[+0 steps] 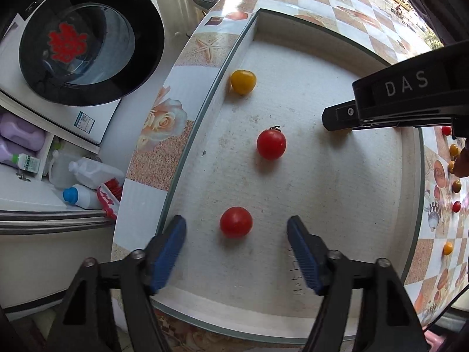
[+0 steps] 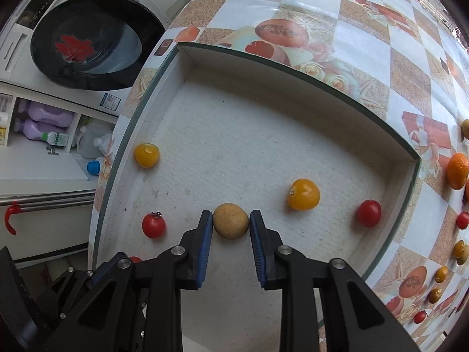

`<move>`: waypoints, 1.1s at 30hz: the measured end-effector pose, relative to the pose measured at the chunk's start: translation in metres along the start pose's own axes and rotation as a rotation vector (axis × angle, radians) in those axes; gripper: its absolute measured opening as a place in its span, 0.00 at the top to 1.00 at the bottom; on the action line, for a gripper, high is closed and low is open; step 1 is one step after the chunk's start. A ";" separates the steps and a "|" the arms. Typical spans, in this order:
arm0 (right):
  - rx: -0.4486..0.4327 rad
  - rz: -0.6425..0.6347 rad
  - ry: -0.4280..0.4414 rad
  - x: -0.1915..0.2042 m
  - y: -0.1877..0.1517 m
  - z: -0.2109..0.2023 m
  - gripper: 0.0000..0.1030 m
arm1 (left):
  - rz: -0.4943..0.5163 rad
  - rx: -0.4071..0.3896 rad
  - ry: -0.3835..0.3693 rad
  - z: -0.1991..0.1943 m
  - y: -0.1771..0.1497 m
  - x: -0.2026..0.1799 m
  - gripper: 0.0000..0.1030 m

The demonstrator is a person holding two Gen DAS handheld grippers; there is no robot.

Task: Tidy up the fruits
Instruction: 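Carry the tomato and brown fruit over the white tray and open both tools, then move both tools back from the tray to the loose fruits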

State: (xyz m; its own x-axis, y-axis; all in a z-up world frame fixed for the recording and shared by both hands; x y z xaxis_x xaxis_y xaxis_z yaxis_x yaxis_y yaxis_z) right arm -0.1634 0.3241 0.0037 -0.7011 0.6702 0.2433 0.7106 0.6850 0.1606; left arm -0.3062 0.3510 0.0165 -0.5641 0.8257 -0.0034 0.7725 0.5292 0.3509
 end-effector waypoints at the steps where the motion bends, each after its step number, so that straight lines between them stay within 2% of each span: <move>1: -0.001 -0.005 0.002 0.002 0.001 0.001 0.66 | 0.014 -0.013 0.009 -0.002 0.000 -0.002 0.23; 2: 0.000 -0.010 0.005 0.003 0.001 0.001 0.62 | 0.036 -0.014 0.023 -0.002 0.000 -0.004 0.23; 4: -0.003 -0.016 -0.002 0.004 0.002 0.001 0.34 | 0.058 -0.004 0.033 0.001 0.001 -0.008 0.23; 8: -0.013 0.009 0.030 -0.001 0.003 -0.007 0.28 | 0.048 0.003 0.031 0.000 0.003 -0.007 0.23; 9: -0.018 0.015 0.036 -0.003 0.003 -0.011 0.21 | 0.048 0.002 0.032 -0.001 0.004 -0.008 0.23; 19: -0.085 0.112 0.028 -0.043 -0.015 -0.057 0.19 | 0.129 -0.012 0.034 -0.015 0.014 -0.036 0.23; 26: -0.123 0.255 -0.025 -0.112 -0.049 -0.091 0.19 | 0.229 -0.047 -0.004 -0.028 0.026 -0.082 0.23; 33: -0.133 0.385 -0.113 -0.187 -0.102 -0.119 0.19 | 0.316 -0.078 -0.063 -0.040 0.037 -0.135 0.23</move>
State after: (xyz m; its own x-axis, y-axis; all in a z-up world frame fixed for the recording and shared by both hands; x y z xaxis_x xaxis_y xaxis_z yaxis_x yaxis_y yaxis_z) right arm -0.0984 0.0948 0.0556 -0.3798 0.9021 0.2047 0.9182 0.3407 0.2020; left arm -0.2131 0.2513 0.0675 -0.2795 0.9583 0.0600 0.8803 0.2308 0.4144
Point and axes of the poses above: each gripper's, at about its wrist camera, not at the fingertips, and z roughly the way its jaws point, x to its left, y to its top, the point moved 1 cm from there along z, roughly the way its jaws point, and after that the axes turned 9 degrees about -x, right-handed, at the moved point
